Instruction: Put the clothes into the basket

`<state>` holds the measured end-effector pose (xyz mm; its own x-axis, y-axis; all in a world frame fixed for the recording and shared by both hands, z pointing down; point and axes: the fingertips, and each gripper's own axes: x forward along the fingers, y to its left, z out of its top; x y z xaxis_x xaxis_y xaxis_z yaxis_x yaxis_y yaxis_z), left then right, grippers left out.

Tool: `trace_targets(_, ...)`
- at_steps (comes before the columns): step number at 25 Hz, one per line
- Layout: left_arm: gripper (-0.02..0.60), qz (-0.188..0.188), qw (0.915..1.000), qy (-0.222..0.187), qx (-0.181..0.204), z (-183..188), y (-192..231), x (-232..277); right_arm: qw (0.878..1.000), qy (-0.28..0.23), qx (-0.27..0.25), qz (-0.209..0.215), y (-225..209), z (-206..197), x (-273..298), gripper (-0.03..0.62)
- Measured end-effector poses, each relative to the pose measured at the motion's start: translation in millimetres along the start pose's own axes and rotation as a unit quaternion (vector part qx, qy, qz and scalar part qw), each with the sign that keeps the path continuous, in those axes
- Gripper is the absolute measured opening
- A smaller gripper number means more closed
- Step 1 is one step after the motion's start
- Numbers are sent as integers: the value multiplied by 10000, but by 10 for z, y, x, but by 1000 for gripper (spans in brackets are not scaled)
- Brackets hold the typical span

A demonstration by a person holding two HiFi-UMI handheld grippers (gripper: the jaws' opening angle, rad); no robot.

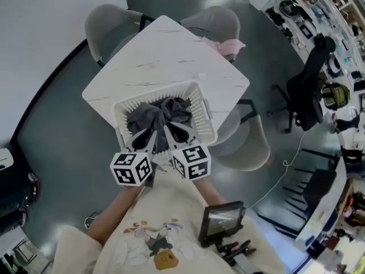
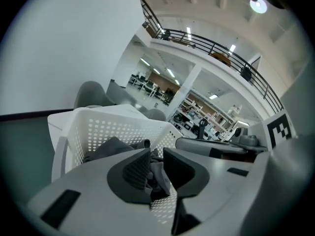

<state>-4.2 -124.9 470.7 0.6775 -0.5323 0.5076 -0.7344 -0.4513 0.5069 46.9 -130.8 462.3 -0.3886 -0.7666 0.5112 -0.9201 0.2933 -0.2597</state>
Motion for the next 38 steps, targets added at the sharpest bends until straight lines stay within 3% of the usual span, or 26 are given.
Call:
trace_targets(8,11,-108,9981,-195,577,-84,-140,-312,9988,-249,-228,-358,170,-83,-306,17)
trace_targets(19,11,-660,9944,-286,773,-284,-357,-615,9954,-357,-392,-804,401,-198,-557,12)
trace_targets(24,11,-355,9913,-444,1185,-172,-325,-651,9952,-580,-208,-761,424,-178,-550,12)
trace_targets(27,11,-226,9923,-389,1150,-234,-305,-641,9932,-722,-320,-859,361,-119,-572,12)
trace_targets(32,11,-77,9934,-326,1096,-319,-450,-619,9914,-431,-678,-1037,244,-277,-746,13)
trace_targets(38,11,24,9918,-351,1227,-348,-779,-528,9943,-455,-672,-698,144,-309,-986,12)
